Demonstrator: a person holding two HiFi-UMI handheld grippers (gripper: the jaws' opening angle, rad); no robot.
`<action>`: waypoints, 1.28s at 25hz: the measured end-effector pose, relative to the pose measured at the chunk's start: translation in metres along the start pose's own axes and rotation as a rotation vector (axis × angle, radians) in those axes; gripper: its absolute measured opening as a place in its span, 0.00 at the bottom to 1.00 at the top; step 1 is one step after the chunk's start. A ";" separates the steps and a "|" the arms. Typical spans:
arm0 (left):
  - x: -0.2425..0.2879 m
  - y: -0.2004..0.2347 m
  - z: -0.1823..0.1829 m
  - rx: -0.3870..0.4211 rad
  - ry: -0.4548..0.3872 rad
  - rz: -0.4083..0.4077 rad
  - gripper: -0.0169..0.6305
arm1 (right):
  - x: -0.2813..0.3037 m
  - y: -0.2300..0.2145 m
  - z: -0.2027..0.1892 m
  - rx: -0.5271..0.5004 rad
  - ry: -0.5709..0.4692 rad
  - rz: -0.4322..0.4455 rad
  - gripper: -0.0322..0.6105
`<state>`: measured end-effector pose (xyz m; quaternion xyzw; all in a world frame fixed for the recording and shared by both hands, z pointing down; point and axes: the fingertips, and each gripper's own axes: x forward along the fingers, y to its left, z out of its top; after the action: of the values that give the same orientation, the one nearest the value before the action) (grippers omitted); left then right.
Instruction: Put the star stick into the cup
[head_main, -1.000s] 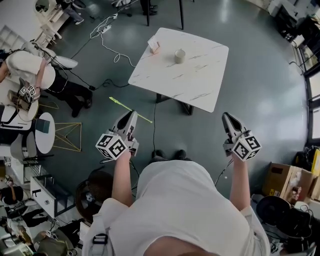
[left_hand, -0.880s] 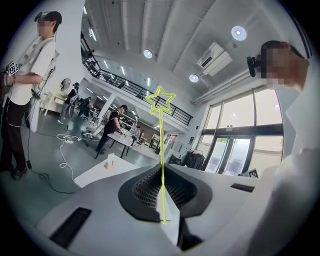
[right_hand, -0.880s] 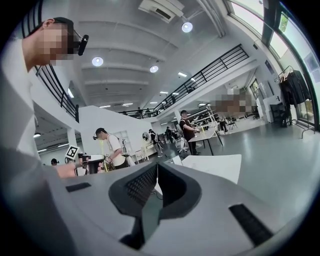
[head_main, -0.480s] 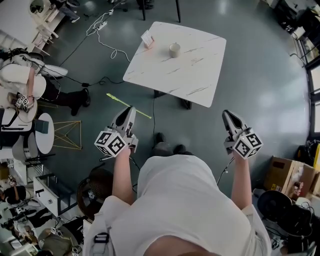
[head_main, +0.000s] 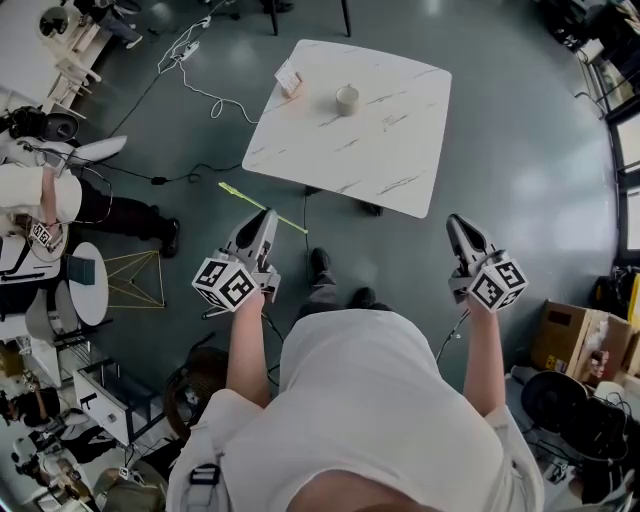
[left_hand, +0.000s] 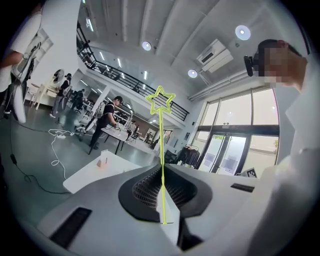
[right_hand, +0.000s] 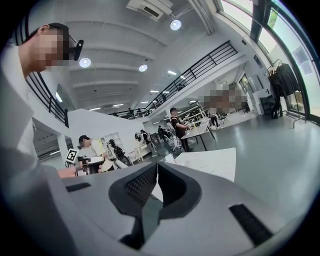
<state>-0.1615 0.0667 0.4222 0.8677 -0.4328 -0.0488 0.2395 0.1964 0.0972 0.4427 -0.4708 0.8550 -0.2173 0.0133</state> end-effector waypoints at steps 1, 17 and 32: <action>0.005 0.006 0.003 0.001 0.007 -0.007 0.06 | 0.006 0.001 0.001 0.001 0.001 -0.007 0.09; 0.086 0.099 0.045 0.009 0.097 -0.133 0.06 | 0.112 -0.004 0.015 0.009 0.029 -0.144 0.09; 0.123 0.161 0.069 0.019 0.166 -0.237 0.06 | 0.172 0.013 0.018 0.014 0.040 -0.232 0.09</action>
<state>-0.2225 -0.1364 0.4506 0.9160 -0.3065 -0.0006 0.2589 0.0940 -0.0425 0.4530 -0.5622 0.7932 -0.2327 -0.0257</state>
